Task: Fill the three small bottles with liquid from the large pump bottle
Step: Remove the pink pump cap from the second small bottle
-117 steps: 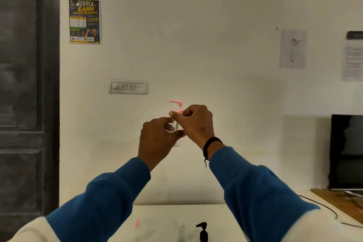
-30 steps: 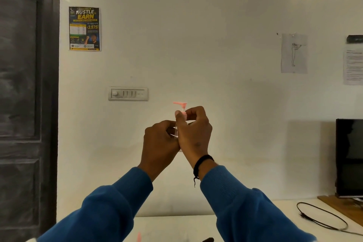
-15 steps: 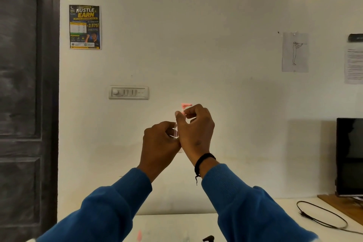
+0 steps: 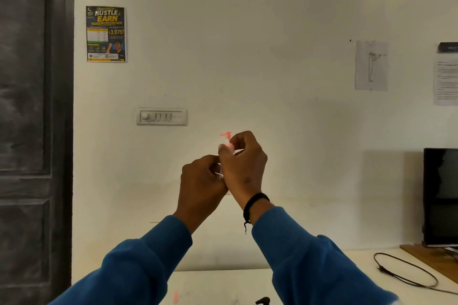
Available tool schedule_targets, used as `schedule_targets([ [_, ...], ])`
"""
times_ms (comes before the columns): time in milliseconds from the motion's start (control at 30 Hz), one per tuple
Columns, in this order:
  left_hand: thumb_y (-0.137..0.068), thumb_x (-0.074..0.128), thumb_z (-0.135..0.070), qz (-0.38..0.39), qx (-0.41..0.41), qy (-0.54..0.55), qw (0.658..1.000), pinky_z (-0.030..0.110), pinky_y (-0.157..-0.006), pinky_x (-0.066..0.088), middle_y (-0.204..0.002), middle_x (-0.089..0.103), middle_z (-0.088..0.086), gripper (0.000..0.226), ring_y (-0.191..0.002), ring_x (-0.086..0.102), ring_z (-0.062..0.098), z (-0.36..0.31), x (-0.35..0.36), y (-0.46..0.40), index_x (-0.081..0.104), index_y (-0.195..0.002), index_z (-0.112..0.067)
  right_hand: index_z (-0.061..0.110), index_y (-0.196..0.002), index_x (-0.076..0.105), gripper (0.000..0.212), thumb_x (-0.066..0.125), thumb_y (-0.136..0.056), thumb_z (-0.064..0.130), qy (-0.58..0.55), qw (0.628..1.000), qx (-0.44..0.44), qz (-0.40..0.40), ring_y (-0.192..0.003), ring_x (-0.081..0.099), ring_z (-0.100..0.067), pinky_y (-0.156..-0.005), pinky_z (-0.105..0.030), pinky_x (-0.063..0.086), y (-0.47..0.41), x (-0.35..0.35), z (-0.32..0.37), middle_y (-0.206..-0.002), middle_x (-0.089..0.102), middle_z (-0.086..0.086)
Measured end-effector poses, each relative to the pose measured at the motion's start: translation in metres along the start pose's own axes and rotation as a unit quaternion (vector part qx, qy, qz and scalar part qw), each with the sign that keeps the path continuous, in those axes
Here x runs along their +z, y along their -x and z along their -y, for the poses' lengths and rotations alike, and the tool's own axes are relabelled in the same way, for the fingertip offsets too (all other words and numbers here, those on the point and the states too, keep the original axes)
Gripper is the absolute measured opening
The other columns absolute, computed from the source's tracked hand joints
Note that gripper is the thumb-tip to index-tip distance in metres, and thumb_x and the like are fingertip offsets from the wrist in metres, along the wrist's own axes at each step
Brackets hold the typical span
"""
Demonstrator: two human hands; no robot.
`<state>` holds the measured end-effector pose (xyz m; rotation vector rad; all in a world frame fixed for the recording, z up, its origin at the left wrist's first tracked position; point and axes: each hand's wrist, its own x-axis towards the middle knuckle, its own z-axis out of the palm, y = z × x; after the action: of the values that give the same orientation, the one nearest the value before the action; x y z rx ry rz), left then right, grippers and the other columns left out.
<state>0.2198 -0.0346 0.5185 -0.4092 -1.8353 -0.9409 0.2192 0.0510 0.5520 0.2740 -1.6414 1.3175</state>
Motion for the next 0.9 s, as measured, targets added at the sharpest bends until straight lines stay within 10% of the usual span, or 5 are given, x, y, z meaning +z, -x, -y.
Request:
schedule_targets([
  [267, -0.084, 0.079, -0.026, -0.005, -0.005, -0.009, 1.0, 0.007, -0.067, 0.042, -0.086, 0.074, 0.0, 0.026, -0.072, 0.064, 0.01, -0.004, 0.002, 0.001, 0.075, -0.103, -0.009, 0.021, -0.099, 0.066, 0.023, 0.077, -0.088, 0.038, 0.023, 1.0, -0.008, 0.018, -0.092, 0.059, -0.013, -0.073, -0.019, 0.045, -0.002, -0.001, -0.001, -0.098, 0.064, 0.004],
  [500, -0.081, 0.081, -0.021, -0.001, 0.008, -0.009, 1.0, 0.008, -0.063, 0.043, -0.078, 0.072, -0.004, 0.021, -0.067, 0.064, 0.01, -0.001, -0.001, 0.0, 0.076, -0.098, -0.009, 0.018, -0.096, 0.076, 0.027, 0.056, -0.092, 0.036, -0.003, 1.0, 0.007, 0.022, -0.091, 0.066, -0.022, -0.086, -0.045, 0.059, 0.006, 0.0, 0.002, -0.085, 0.072, 0.005],
  [900, -0.082, 0.08, -0.014, 0.0, 0.006, 0.001, 1.0, 0.005, -0.058, 0.043, -0.065, 0.061, -0.01, 0.015, -0.057, 0.056, 0.005, -0.006, -0.002, -0.001, 0.074, -0.09, -0.003, 0.023, -0.092, 0.062, 0.011, 0.073, -0.09, 0.022, -0.024, 1.0, -0.002, -0.005, -0.088, 0.065, -0.019, -0.082, -0.043, 0.059, 0.008, -0.002, 0.002, -0.085, 0.068, 0.009],
])
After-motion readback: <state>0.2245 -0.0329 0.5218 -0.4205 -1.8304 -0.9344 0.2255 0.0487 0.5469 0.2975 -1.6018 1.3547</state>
